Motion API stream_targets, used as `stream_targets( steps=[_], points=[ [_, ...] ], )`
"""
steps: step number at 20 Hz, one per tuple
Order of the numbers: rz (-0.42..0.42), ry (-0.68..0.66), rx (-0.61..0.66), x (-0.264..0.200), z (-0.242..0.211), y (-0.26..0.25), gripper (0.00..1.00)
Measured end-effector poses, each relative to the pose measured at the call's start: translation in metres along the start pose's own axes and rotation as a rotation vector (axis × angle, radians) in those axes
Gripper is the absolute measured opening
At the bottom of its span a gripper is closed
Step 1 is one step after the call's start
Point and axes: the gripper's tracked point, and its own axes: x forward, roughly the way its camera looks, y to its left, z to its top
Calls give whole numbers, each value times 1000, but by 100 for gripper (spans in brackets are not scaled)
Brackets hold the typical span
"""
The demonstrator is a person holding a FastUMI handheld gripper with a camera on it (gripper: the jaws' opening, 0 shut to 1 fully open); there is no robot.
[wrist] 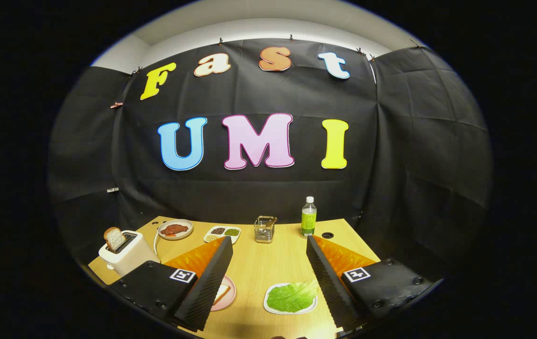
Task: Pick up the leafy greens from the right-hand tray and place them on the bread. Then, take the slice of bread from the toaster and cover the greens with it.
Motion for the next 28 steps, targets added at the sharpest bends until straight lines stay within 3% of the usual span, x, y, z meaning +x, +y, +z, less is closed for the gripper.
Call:
stream_targets(
  steps=[13,21,28],
  points=[
    [-31,152,-6,29,-62,-23,98],
    [-37,403,32,62,-161,-43,98],
    [-76,546,29,97,-237,-70,98]
  ],
)
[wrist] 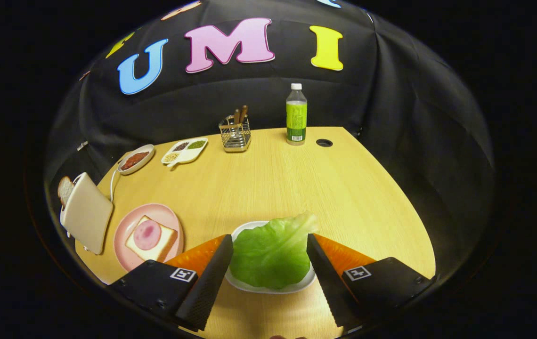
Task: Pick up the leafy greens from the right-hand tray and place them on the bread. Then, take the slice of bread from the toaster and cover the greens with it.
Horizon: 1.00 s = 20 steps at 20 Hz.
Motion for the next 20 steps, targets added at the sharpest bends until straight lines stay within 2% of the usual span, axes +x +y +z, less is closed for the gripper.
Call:
stream_targets(
  steps=[4,9,13,14,17,20],
  points=[
    [-26,80,0,36,-22,-12,99],
    [-17,133,2,46,-42,-15,99],
    [11,102,-76,50,-43,-4,91],
    [13,109,-70,52,-43,-4,81],
    [23,113,-59,54,-40,-4,76],
    [39,125,-77,54,-42,-4,50]
  ],
)
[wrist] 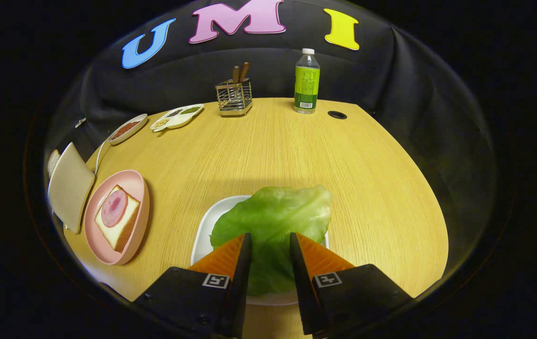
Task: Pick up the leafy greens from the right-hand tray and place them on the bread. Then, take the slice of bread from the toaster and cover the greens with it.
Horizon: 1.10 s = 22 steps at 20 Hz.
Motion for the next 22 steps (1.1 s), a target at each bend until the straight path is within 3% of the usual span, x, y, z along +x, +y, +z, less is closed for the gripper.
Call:
stream_targets(
  steps=[3,4,8,14,22],
  points=[
    [-7,25,37,-2,2,-5,48],
    [-14,29,55,0,1,-6,15],
    [4,57,89,0,1,-3,6],
    [12,53,29,-17,15,4,6],
    [17,-32,38,-64,70,16,6]
  ],
)
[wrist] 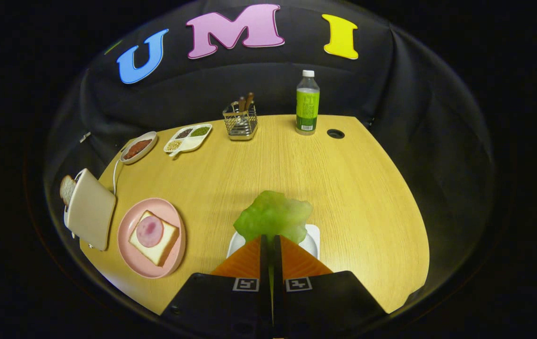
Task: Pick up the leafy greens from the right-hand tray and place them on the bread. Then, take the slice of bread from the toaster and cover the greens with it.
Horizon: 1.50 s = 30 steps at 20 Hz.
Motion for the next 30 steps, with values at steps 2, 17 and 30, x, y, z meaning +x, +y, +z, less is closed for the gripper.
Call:
stream_targets(
  steps=[2,17,30],
  points=[
    [2,-25,-11,-11,11,9,6],
    [151,-88,-174,-44,45,156,6],
    [179,12,-329,0,-15,236,6]
  ],
)
